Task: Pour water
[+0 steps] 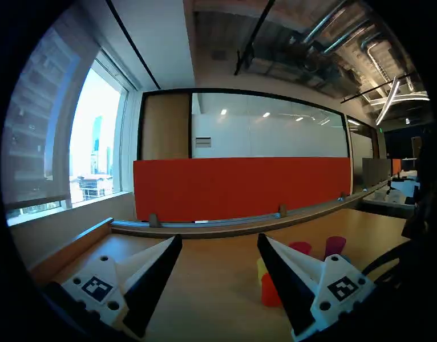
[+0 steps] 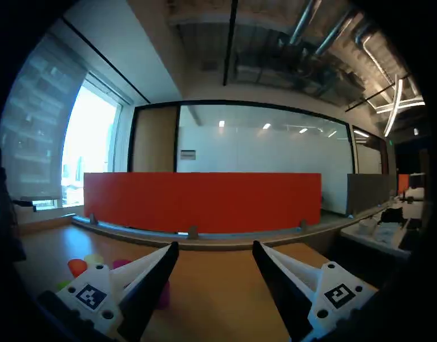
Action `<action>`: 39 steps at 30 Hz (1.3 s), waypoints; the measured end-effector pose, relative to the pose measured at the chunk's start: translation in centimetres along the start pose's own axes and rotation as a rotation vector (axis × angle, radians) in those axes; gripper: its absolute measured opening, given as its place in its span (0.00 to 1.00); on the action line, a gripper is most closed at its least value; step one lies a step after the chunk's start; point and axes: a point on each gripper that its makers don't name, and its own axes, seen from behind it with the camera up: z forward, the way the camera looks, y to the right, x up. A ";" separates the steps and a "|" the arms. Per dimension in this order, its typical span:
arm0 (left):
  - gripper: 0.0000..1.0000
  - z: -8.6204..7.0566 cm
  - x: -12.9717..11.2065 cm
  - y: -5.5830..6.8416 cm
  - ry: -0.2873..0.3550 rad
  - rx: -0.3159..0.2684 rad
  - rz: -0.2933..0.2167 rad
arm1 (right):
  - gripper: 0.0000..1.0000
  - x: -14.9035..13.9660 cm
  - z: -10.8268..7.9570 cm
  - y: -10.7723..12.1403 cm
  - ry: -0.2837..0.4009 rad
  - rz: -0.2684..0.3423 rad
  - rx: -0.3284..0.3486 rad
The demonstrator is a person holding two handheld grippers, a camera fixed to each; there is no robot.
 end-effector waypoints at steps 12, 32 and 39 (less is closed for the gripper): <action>0.98 -1.6 -2.9 -0.5 -0.017 0.043 0.003 | 1.00 -1.4 -1.9 -0.9 0.043 -0.062 -0.051; 0.98 -4.0 -5.7 -1.0 0.013 0.139 0.010 | 1.00 -5.8 -3.8 -1.2 -0.010 -0.040 -0.099; 0.98 -4.5 -6.3 -1.1 0.028 0.152 -0.001 | 1.00 -6.0 -4.3 0.3 -0.022 0.001 -0.126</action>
